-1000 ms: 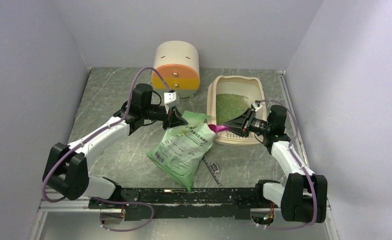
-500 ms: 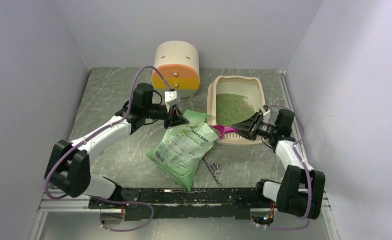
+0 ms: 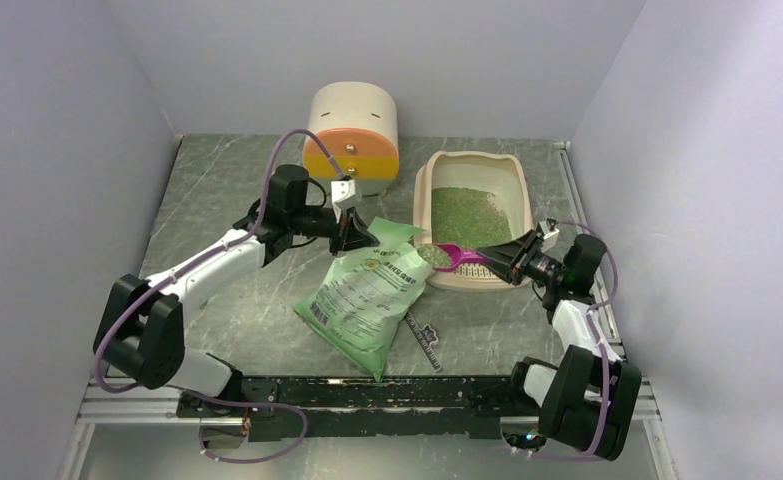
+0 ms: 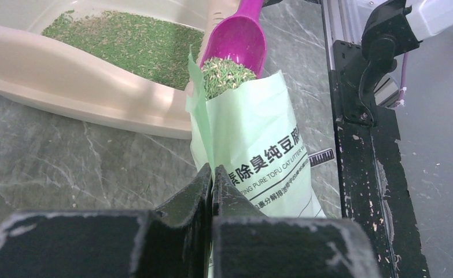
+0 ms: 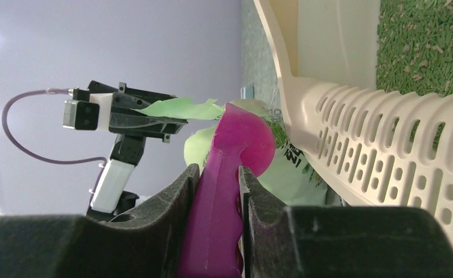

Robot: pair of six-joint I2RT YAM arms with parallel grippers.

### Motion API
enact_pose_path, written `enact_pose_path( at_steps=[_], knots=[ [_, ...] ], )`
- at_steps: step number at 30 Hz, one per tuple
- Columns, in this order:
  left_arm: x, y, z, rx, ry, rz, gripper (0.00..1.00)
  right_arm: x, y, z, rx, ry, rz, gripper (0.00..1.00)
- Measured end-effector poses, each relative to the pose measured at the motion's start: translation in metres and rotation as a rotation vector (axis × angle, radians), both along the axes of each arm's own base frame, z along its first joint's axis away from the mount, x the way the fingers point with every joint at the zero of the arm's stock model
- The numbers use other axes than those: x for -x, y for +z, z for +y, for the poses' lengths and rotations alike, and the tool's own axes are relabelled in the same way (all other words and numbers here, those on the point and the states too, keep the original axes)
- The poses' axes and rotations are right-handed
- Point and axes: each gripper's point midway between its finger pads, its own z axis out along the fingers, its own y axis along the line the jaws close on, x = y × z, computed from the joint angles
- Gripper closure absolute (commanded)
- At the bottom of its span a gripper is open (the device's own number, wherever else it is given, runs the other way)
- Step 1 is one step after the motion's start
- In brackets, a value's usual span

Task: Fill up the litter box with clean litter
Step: 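Scoop the cat litter from the cat litter bag, then pour the cat litter into the litter box.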

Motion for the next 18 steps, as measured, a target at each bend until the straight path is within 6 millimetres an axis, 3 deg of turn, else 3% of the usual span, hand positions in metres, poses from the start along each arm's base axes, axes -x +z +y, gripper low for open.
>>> enact_pose_path(
  at_steps=[12,18],
  knots=[
    [-0.006,-0.003,-0.006,0.005,-0.016,0.014,0.95,-0.009,0.009,-0.023,-0.025,-0.106,-0.034,1.0],
    [-0.007,-0.003,-0.007,0.005,-0.018,0.015,0.95,-0.022,0.013,-0.047,-0.043,-0.192,-0.046,1.0]
  ],
)
